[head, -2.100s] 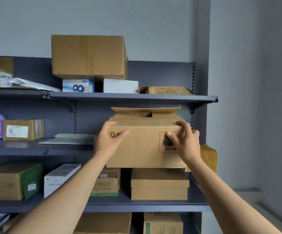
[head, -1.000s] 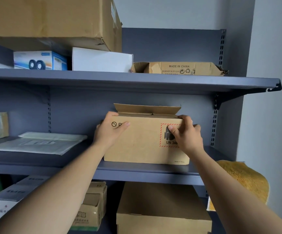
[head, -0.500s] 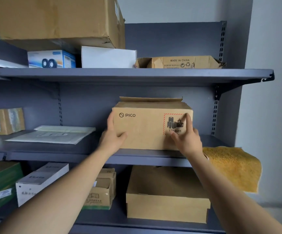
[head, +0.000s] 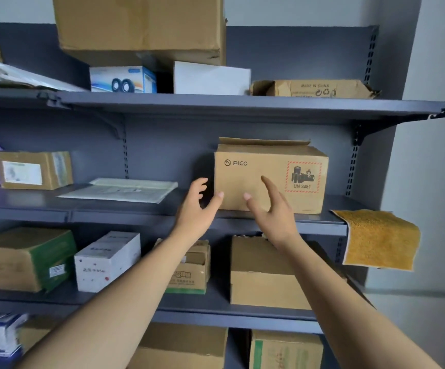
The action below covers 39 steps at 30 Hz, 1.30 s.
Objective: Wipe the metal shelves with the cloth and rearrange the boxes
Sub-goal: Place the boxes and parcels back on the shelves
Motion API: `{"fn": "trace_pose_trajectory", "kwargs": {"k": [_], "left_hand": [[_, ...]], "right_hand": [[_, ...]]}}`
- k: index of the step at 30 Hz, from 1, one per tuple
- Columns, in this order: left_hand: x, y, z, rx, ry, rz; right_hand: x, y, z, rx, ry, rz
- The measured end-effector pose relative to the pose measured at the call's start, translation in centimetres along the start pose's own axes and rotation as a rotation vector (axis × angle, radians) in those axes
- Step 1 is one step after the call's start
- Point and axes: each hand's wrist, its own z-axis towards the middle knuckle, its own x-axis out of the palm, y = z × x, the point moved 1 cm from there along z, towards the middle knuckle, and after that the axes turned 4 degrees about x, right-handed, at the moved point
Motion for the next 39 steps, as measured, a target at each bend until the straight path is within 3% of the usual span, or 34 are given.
{"fn": "trace_pose_trajectory", "kwargs": {"k": [11,17,23,39], "left_hand": [[-17.2,4.4,-6.6,-0.036,0.034,-0.079],[-22.4,8.2,-11.5,-0.092,0.089,-0.089],[-21.8,14.1,-15.4,-0.204,0.149,-0.072],[-12.8,35.9,-27.9,-0.746,0.347,0.006]], "right_hand": [[12.9,10.6,-10.8,0.04,0.09,0.066],[18.5,12.1,-16.4,0.112,0.132,0.078],[22.1,7.7,-21.1,0.257,0.201,0.08],[33.7,-14.8,-32.9,0.795,0.437,0.015]]}}
